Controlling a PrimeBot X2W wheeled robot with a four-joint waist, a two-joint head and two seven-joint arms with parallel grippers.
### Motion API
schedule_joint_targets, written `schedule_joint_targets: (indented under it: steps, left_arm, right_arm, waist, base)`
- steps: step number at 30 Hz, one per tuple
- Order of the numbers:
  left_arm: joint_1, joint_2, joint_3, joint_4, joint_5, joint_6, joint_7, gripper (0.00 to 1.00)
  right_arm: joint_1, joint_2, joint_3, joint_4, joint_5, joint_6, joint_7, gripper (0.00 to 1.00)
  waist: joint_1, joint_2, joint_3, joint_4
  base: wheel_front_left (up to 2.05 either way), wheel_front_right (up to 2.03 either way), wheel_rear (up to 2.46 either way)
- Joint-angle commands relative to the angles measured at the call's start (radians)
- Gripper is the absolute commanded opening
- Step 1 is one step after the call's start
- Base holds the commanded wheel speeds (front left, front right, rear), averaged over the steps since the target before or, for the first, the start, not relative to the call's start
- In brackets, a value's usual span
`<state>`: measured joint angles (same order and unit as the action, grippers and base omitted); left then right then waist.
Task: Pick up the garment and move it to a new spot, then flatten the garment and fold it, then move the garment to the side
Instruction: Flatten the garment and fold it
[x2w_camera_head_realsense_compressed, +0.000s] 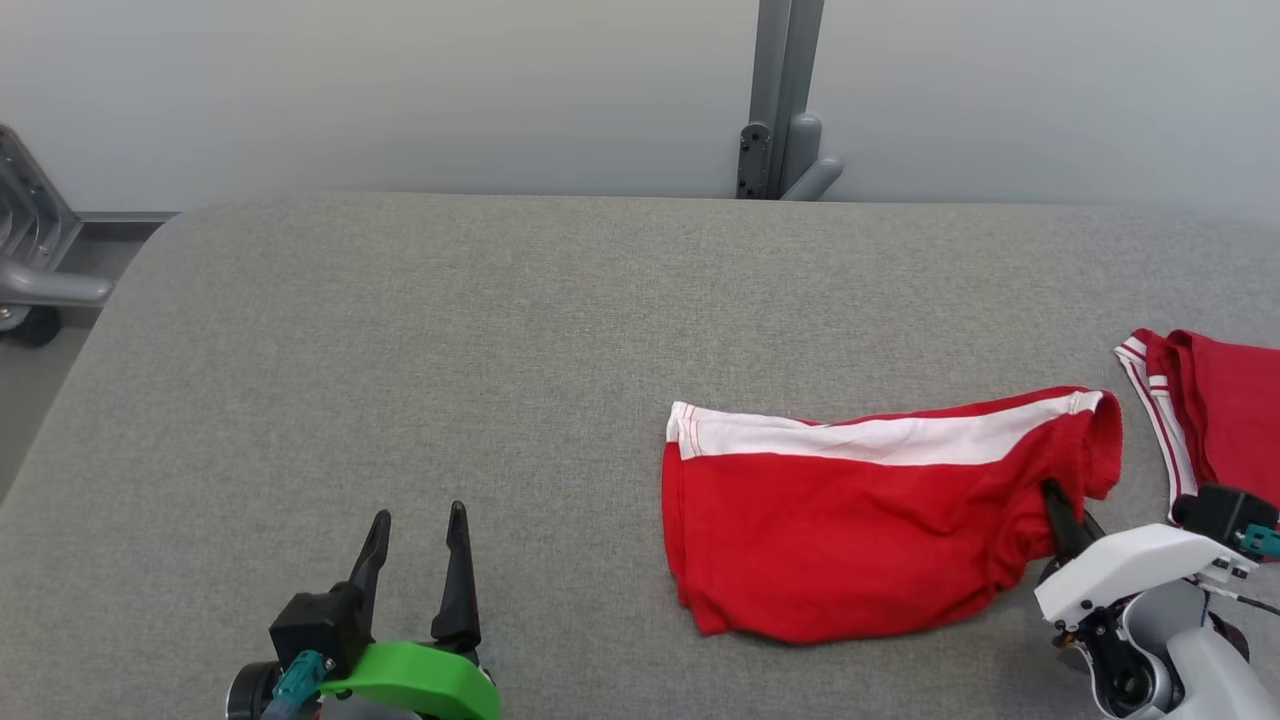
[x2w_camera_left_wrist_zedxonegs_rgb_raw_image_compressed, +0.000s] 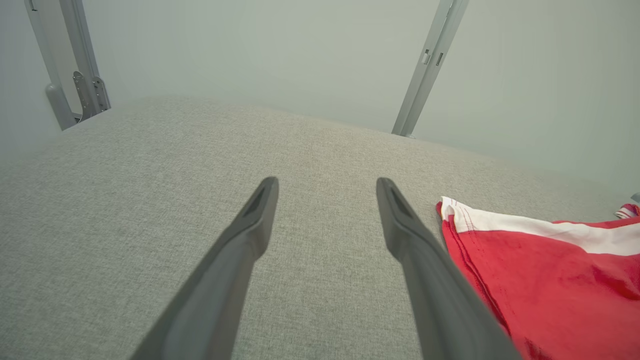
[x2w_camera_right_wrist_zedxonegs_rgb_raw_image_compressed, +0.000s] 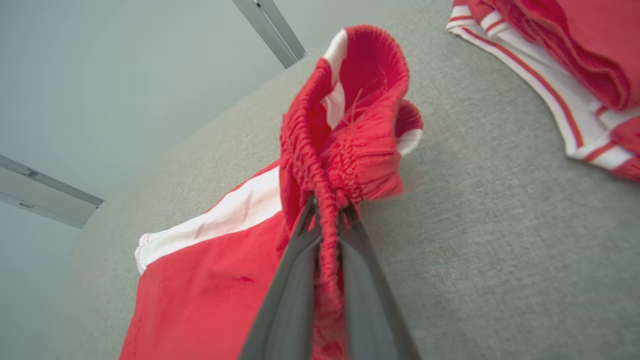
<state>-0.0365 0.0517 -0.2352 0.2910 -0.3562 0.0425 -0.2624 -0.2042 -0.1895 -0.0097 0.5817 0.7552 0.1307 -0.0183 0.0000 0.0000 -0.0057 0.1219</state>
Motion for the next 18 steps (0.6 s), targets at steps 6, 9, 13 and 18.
schedule_joint_targets:
  steps: [6, 9, 13, 18]
  left_arm:
    - [0.01, 0.0, -0.008, -0.012, 0.012, -0.003, -0.003, 1.0]
    - [0.008, 0.0, -0.012, -0.02, 0.009, -0.003, -0.003, 1.0]
    - [-0.002, 0.0, -0.017, -0.026, 0.008, -0.003, -0.003, 1.0]
    - [-0.013, 0.0, -0.021, -0.029, 0.006, -0.003, -0.003, 1.0]
  right_arm:
    - [0.042, 0.054, 0.024, -0.196, -0.051, 0.0, 0.068, 0.0]
    - [0.052, 0.098, 0.062, -0.293, -0.079, 0.0, 0.116, 0.0]
    - [0.038, 0.126, 0.115, -0.321, -0.112, 0.0, 0.147, 0.0]
    - [0.008, 0.136, 0.177, -0.262, -0.149, 0.0, 0.139, 0.0]
  waist:
    - [0.0, 0.0, -0.015, 0.027]
    - [0.0, 0.0, -0.014, 0.043]
    - [0.0, 0.0, -0.009, 0.064]
    - [0.0, 0.0, -0.003, 0.098]
  base:
    - [0.0, 0.0, 0.0]
    - [0.0, 0.0, 0.0]
    - [0.0, 0.0, 0.0]
    - [0.0, 0.0, 0.0]
